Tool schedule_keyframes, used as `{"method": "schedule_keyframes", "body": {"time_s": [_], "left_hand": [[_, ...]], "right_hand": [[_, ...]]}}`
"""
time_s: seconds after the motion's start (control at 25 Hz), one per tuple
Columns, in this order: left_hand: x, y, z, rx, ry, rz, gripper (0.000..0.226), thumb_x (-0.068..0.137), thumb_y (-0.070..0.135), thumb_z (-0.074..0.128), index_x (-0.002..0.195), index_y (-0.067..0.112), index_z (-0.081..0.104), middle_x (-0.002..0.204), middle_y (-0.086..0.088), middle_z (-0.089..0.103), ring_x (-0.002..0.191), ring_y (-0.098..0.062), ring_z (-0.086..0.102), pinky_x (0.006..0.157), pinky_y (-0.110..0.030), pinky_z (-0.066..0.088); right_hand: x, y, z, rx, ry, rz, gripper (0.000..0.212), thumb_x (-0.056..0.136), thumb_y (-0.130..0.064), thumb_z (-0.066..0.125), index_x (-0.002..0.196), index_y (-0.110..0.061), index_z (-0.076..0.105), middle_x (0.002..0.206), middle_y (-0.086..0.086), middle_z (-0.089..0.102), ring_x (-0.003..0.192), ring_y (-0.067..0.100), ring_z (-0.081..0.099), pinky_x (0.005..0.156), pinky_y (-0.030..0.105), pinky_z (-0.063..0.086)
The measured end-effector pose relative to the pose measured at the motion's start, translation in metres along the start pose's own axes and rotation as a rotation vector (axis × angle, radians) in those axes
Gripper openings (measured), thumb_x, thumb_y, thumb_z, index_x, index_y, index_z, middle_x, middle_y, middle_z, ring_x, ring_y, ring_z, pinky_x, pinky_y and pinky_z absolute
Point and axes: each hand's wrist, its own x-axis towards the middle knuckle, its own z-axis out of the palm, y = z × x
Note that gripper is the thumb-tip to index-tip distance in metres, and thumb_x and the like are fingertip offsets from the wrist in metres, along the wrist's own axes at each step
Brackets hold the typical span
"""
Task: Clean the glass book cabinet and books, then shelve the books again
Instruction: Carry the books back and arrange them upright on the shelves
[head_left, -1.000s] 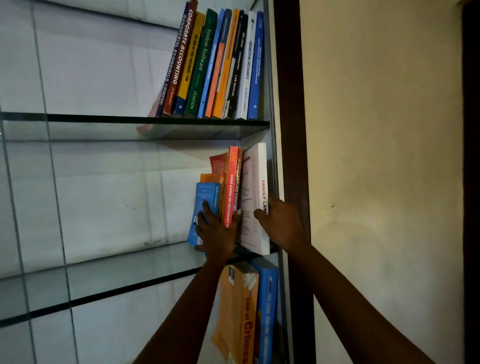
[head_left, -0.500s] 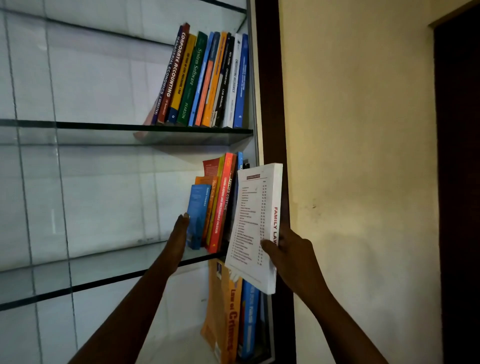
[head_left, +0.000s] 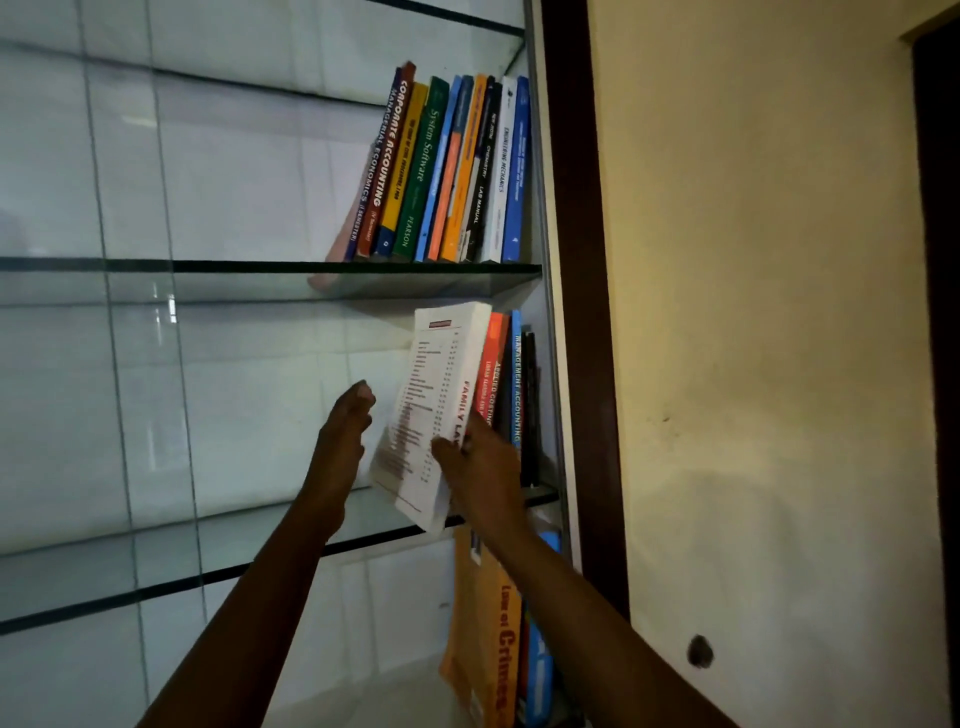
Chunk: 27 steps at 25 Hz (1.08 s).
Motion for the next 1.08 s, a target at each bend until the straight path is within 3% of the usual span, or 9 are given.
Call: {"method": "schedule_keyframes", "body": {"time_s": [0.12,0.2,0.28,0.48,0.56,0.72,0.88,1.08], "left_hand": [[0.017,-0.003,-0.006,0.103,0.030,0.032,0.044,0.098,0.036,0.043,0.140,0.024,0.041,0.144,-0.001,0.044,0.128,-0.018,0.043,0.110,-0.040,0.032],[0.024,-0.012,0.001,0.242,0.043,0.053,0.043,0.095,0.030,0.053,0.136,0.021,0.046,0.135,-0.004,0.052,0.117,-0.016,0.051,0.097,-0.027,0.039],[0.031,-0.023,0.020,0.355,-0.009,0.078,0.051,0.091,0.030,0.060,0.138,0.017,0.045,0.134,-0.005,0.053,0.115,-0.018,0.052,0.086,-0.023,0.039],[0.060,-0.047,0.056,0.615,-0.132,0.157,0.069,0.085,0.030,0.067,0.143,0.014,0.034,0.140,-0.013,0.046,0.125,-0.026,0.047,0.101,-0.035,0.038],[0.066,-0.056,0.060,0.669,-0.159,0.173,0.073,0.084,0.030,0.067,0.144,0.015,0.029,0.139,-0.014,0.045,0.125,-0.028,0.047,0.102,-0.039,0.038],[0.069,-0.056,0.063,0.631,-0.144,0.282,0.081,0.082,0.033,0.069,0.146,0.012,0.023,0.124,-0.014,0.056,0.109,-0.028,0.058,0.092,-0.041,0.046],[0.066,-0.051,0.037,0.477,-0.110,0.311,0.076,0.087,0.021,0.065,0.145,0.010,0.018,0.107,-0.009,0.059,0.085,-0.017,0.058,0.074,-0.029,0.047],[0.064,-0.050,0.006,0.357,-0.072,0.227,0.066,0.087,0.010,0.062,0.141,0.005,0.024,0.120,-0.019,0.057,0.105,-0.033,0.059,0.082,-0.034,0.045]], "right_hand": [[0.015,0.004,0.026,-0.164,0.085,-0.037,0.048,0.093,-0.015,0.053,0.138,-0.010,0.039,0.143,0.010,0.041,0.131,0.027,0.041,0.101,0.045,0.044],[0.018,0.009,0.019,-0.219,0.140,0.012,0.047,0.092,-0.018,0.054,0.136,-0.009,0.041,0.141,0.011,0.044,0.127,0.027,0.045,0.097,0.045,0.047],[0.016,0.015,0.003,-0.235,0.181,0.057,0.040,0.092,-0.019,0.054,0.130,-0.009,0.046,0.135,0.011,0.050,0.120,0.026,0.053,0.091,0.043,0.052],[0.002,0.023,-0.026,-0.336,0.216,0.069,0.032,0.093,-0.020,0.053,0.122,-0.007,0.050,0.127,0.010,0.057,0.106,0.023,0.062,0.069,0.020,0.053],[0.001,0.025,-0.029,-0.337,0.228,0.089,0.033,0.093,-0.021,0.054,0.122,-0.008,0.050,0.125,0.010,0.058,0.104,0.023,0.063,0.072,0.024,0.055],[-0.001,0.024,-0.029,-0.383,0.241,0.105,0.033,0.092,-0.022,0.054,0.121,-0.008,0.049,0.122,0.009,0.060,0.103,0.021,0.063,0.073,0.025,0.053],[0.001,0.018,-0.024,-0.400,0.249,0.099,0.031,0.092,-0.021,0.055,0.119,-0.009,0.050,0.124,0.008,0.059,0.105,0.022,0.063,0.067,0.016,0.048],[0.023,0.019,0.017,-0.505,0.165,0.078,0.034,0.093,-0.022,0.052,0.122,-0.005,0.047,0.126,0.011,0.056,0.111,0.025,0.059,0.085,0.030,0.052]]}}
